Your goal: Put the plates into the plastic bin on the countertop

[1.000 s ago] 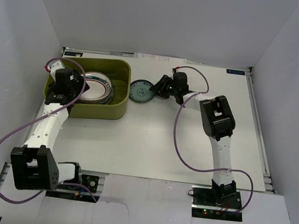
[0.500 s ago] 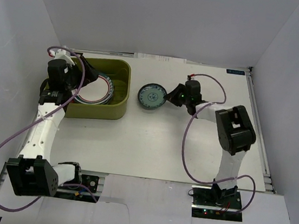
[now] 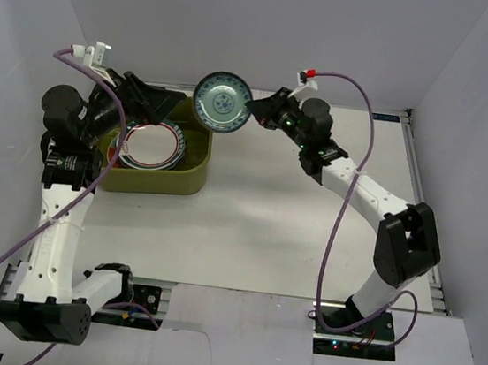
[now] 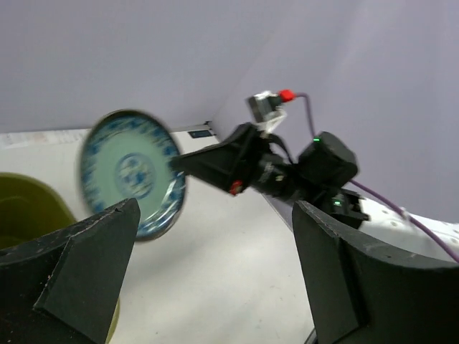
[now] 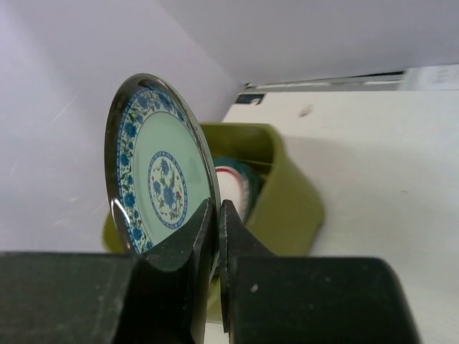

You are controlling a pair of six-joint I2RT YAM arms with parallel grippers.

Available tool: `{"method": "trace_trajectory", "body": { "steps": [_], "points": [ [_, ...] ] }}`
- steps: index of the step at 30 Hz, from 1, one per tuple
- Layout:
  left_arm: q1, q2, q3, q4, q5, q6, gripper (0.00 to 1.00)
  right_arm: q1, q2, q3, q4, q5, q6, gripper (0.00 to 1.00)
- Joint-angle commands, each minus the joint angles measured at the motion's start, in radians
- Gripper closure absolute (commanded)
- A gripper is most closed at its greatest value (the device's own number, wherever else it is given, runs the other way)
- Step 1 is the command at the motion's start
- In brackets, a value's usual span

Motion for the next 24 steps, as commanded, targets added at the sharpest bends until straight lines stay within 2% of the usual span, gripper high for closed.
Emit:
{"method": "trace_trajectory", "body": {
  "steps": [1,9,18,19,23,24],
  "points": [
    [-0.022,-0.012,0.064,0.034,0.092,-0.006,0.02,0.106,0.110,0.121,-0.008,0.005,-0.029,0.92],
    [-0.125,0.024,0.089,0.013,0.038,0.060,0.02,0.250,0.374,0.470,-0.111,0.060,-0.026,0.92],
    [-0.168,0.021,0.083,-0.038,-0.045,0.107,0.02,0.303,0.673,0.840,-0.292,0.099,-0.003,0.92],
    [-0.168,0.014,0.077,-0.038,-0.054,0.107,0.02,0.306,0.704,0.874,-0.301,0.099,-0.004,0.89],
    [-0.168,-0.015,0.055,-0.041,-0.088,0.101,0.02,0.312,0.728,0.885,-0.328,0.099,-0.004,0.57],
    [-0.168,-0.022,0.051,-0.041,-0.101,0.100,0.02,0.312,0.721,0.887,-0.333,0.099,-0.007,0.54]
  ]
}}
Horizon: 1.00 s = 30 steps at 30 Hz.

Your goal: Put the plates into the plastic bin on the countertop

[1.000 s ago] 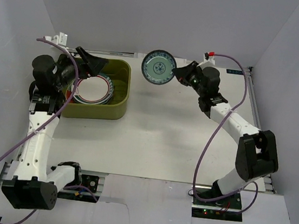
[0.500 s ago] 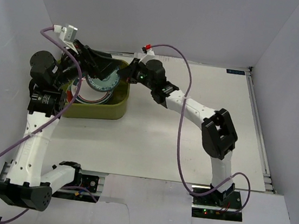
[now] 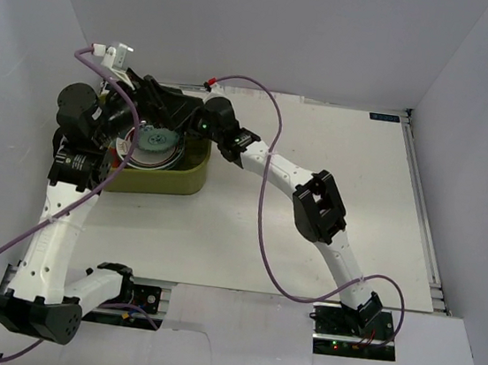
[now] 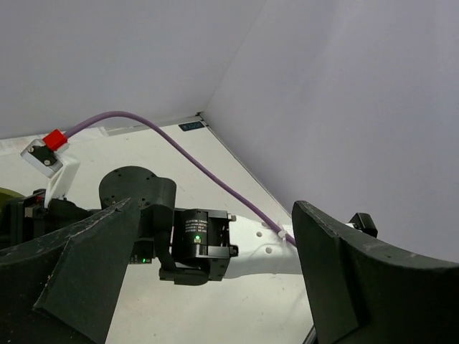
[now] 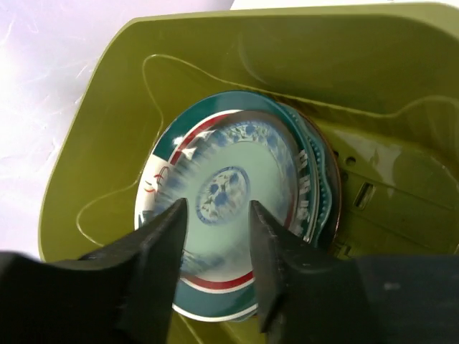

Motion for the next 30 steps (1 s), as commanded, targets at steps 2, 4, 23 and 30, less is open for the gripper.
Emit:
{"method": "trace_trajectory", "body": {
  "steps": [2,4,23,30],
  "points": [
    [-0.005,-0.062,-0.008,-0.027,-0.063,0.017,0.02,0.007,-0.032,0.044,-0.005,0.020,-0.017,0.48],
    [-0.005,-0.079,0.001,-0.047,-0.095,0.025,0.02,0.007,-0.070,0.031,-0.005,0.017,-0.025,0.46],
    [-0.005,-0.300,-0.030,-0.304,-0.197,0.042,0.02,0.007,-1.297,-0.968,-0.184,0.216,-0.373,0.10],
    [-0.005,-0.370,-0.103,-0.335,-0.200,0.068,0.02,0.007,-1.691,-1.081,-0.423,0.536,-0.412,0.10]
  ]
}}
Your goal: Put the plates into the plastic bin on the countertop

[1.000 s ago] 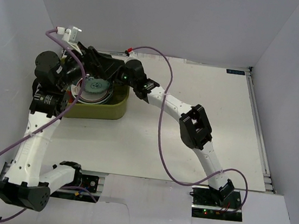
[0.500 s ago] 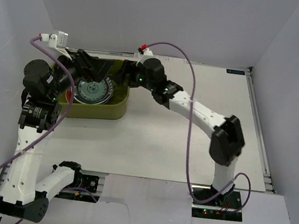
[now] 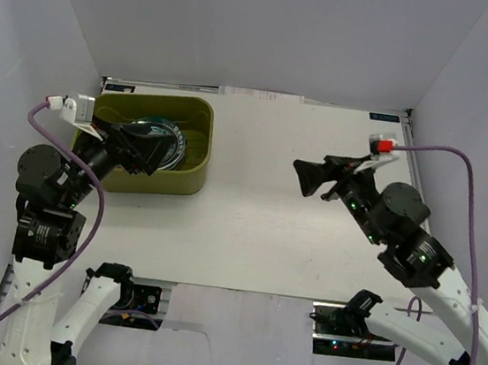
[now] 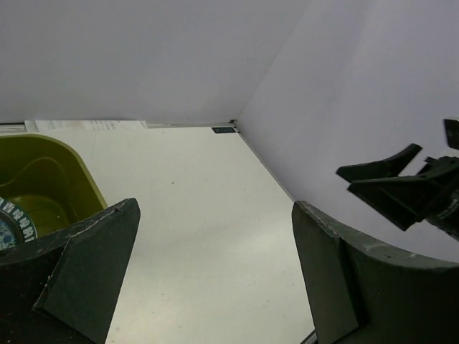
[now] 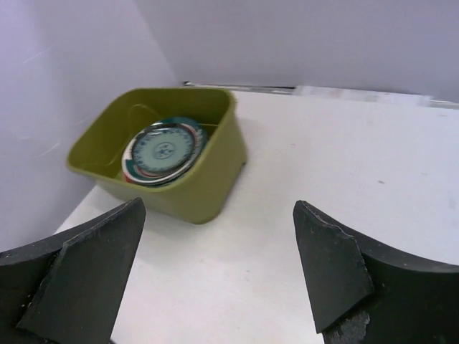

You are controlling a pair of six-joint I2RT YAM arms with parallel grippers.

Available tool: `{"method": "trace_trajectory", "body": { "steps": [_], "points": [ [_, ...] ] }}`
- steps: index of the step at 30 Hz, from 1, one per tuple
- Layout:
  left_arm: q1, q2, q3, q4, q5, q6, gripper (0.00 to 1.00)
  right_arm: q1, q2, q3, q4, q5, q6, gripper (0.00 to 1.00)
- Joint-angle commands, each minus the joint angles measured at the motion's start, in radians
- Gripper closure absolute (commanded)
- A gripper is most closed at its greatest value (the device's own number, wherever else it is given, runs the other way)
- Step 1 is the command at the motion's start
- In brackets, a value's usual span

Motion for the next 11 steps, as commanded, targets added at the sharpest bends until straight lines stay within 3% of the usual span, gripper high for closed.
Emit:
{"method": "trace_trajectory", "body": {
  "steps": [1,5,11],
  "points": [
    [-0.004,-0.024,-0.054,-0.046,0.002,0.036,0.02,0.002,-0.147,-0.061,-0.135,0.214,-0.053,0.10],
    [-0.004,-0.044,-0.077,-0.079,0.015,0.062,0.02,0.002,-0.320,-0.145,-0.135,0.325,-0.067,0.10],
    [-0.004,-0.033,-0.097,-0.092,0.035,0.091,0.02,0.002,-0.347,-0.173,-0.116,0.394,-0.102,0.10]
  ]
}}
